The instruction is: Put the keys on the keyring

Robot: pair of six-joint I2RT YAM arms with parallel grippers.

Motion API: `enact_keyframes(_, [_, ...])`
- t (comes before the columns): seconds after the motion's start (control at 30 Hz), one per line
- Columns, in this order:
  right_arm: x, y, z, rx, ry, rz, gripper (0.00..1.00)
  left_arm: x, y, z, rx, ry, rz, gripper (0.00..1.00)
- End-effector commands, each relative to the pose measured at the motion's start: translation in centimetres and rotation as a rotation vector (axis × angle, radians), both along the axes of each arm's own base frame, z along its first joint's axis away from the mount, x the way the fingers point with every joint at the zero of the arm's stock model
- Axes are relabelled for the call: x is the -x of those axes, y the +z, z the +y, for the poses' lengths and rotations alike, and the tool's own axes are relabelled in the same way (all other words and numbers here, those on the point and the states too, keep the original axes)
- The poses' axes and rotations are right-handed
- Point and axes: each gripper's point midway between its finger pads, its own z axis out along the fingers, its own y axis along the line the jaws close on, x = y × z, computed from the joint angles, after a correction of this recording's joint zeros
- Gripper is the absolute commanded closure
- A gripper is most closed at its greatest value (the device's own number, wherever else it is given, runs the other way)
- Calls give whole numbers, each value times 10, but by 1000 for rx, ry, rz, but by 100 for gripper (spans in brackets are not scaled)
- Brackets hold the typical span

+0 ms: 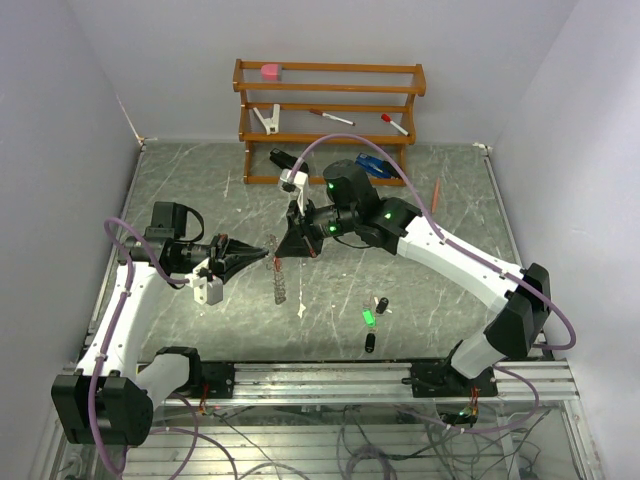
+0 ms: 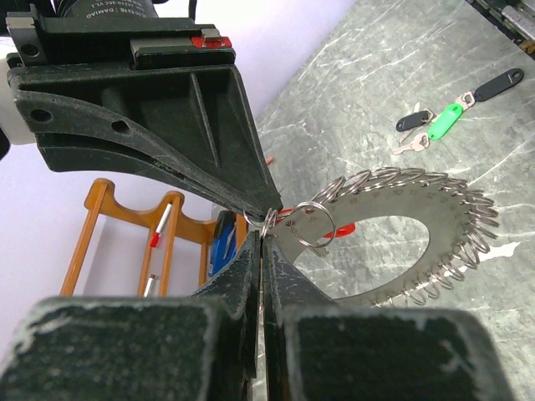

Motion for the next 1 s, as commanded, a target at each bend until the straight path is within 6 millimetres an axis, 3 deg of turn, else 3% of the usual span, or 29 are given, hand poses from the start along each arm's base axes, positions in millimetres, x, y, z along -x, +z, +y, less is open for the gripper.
enact_keyframes(0.0, [-1,11,3,-31,16,-25,100,4,48,-6,113,-66,-647,93])
enact_keyframes(0.43, [7,14,0,-55,61,-37,100,7,49,-9,119,-82,-636,93])
enact_keyframes(0.7, [13,4,-6,-34,61,-24,100,6,53,-9,120,-81,-655,93])
enact_keyframes(0.97, [10,6,-9,-29,45,-44,100,7,54,-9,120,-82,-650,93])
